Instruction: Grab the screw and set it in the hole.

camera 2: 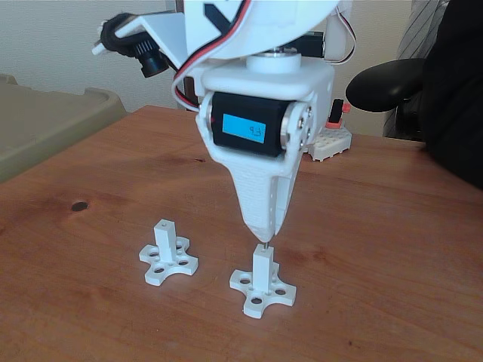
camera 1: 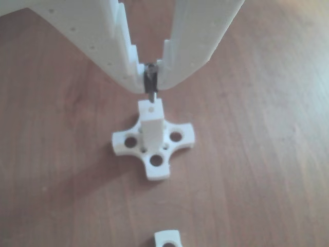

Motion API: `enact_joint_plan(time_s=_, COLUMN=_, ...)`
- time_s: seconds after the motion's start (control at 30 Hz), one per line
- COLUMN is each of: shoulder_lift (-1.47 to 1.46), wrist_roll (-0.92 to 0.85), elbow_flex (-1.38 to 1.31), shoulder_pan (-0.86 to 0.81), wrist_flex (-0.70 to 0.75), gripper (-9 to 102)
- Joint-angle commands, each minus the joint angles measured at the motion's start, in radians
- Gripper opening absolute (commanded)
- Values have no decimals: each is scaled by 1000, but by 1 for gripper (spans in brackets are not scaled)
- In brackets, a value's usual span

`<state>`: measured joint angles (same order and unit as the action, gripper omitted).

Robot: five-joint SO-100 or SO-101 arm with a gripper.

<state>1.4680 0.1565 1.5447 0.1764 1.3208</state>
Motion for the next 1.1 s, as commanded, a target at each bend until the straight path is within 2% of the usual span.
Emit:
enact_joint_plan(time_s=0.0, shoulder_lift=31, wrist_roll=2, elbow_flex=-15, shoulder_pan=-9, wrist_flex=-6, gripper=-4)
enact_joint_plan(time_s=1.07, shoulder_lift=15, wrist_roll=0, elbow_flex=-5, shoulder_pan=-8, wrist_flex=-25, gripper=-4)
